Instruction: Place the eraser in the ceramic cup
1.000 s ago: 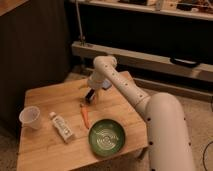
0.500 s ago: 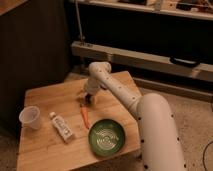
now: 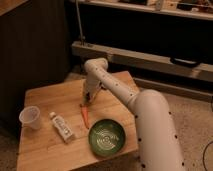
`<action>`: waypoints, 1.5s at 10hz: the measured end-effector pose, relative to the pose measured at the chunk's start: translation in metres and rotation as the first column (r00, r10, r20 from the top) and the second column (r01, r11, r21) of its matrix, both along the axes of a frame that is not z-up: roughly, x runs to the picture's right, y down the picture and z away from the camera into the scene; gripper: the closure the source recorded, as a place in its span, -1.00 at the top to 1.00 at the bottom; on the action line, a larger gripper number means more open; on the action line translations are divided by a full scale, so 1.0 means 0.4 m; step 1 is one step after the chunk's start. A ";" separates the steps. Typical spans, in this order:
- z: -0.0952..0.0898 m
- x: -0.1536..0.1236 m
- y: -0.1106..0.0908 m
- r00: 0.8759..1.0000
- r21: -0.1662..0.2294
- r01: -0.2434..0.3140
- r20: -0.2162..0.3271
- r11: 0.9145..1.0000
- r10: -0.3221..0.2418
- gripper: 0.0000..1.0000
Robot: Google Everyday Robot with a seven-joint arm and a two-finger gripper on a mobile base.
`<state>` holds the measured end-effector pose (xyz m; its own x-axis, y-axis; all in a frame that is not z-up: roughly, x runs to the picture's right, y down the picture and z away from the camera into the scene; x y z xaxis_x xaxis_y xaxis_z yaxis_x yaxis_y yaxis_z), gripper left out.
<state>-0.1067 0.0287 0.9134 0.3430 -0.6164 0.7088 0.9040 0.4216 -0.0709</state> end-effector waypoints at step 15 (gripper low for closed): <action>-0.223 -0.070 -0.106 0.974 -0.115 -0.220 0.030 0.969 0.225 0.58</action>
